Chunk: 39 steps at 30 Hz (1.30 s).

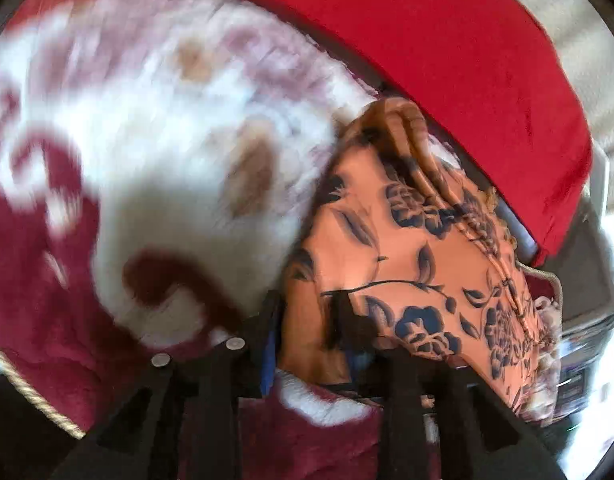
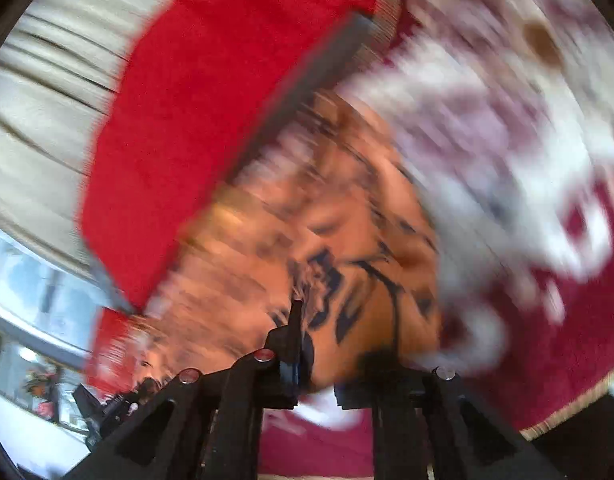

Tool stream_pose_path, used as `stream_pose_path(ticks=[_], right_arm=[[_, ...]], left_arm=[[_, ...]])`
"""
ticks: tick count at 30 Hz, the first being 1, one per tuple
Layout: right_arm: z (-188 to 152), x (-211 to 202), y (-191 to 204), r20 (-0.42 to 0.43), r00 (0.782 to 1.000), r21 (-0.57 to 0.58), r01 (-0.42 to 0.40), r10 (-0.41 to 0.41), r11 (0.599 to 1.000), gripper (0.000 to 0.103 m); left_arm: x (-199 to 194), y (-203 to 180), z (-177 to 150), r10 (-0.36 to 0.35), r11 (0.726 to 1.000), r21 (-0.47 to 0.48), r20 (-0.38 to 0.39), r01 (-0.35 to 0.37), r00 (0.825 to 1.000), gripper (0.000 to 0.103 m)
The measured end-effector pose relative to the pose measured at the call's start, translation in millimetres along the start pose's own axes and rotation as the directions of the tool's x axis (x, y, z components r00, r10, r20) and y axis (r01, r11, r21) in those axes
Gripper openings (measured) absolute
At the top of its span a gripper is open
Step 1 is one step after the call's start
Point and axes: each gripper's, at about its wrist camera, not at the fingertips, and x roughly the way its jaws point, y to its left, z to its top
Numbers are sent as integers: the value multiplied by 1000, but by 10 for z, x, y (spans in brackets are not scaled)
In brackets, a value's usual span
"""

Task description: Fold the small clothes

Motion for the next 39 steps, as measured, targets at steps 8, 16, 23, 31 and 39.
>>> stream_pose_path(ticks=[8,16,23,31,39], right_arm=[[121,-642,-54,132,991,-54,1,7,999,57],[806,146,636,-132,986,-207,-130,104,970,66],[1179,941,773,-313,943,-137,-165,116,977,66],[1855,768,473,42,978,25,-204,203,979,68],[1010,124,278,41,988,-138,-140,147,980,70]], left_arm=[[-620,-188,339,-3,990,139,145,-17,989,52],[27,-1037,558,-45,940,334,-74,68,996,71],[520,-1408,990,11,935,352,-167,50,986,71],[210,-1207,1417,-25,986,167,144,0,989,71],[-406,-795,548,-34,964,265,136,-3,990,74]])
